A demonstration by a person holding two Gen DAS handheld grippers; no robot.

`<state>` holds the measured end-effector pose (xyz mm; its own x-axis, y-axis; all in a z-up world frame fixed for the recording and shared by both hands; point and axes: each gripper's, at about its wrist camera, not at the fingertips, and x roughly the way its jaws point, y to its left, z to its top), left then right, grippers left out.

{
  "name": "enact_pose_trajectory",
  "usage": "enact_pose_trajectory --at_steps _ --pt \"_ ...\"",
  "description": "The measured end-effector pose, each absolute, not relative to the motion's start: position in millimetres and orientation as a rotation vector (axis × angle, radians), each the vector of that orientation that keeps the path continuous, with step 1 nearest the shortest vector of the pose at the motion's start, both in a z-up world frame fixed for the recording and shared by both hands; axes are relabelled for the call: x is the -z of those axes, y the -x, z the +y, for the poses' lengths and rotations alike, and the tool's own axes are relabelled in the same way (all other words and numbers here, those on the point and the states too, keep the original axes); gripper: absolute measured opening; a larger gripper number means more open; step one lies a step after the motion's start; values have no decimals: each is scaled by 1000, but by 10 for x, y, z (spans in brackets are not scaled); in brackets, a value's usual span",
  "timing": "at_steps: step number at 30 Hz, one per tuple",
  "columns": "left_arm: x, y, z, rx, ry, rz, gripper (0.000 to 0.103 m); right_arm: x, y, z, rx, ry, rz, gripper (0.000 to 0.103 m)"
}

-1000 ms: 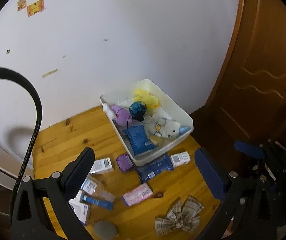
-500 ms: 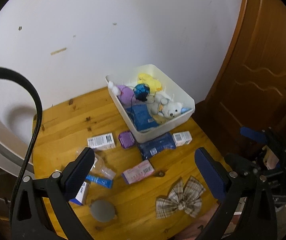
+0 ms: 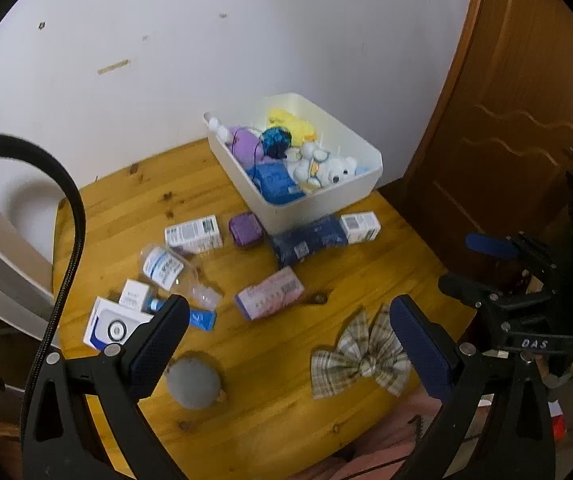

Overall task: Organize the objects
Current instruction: 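Withdraw both tools from the tray toward the grey plush and plaid bow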

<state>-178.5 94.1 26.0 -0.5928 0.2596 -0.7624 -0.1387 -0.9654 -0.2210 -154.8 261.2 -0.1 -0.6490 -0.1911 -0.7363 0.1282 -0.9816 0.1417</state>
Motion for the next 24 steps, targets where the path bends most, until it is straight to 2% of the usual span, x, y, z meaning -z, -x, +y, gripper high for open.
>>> enact_pose_trajectory --at_steps 11,18,24 --pt "228 1554 980 -2594 1354 -114 100 567 1469 2596 2607 -1354 -134 77" --pt "652 1480 940 -2610 1442 -35 100 952 1402 2301 2498 -1410 42 77" --pt "1028 1587 657 -2650 1579 -127 100 1268 1425 2040 2391 -1455 186 77"
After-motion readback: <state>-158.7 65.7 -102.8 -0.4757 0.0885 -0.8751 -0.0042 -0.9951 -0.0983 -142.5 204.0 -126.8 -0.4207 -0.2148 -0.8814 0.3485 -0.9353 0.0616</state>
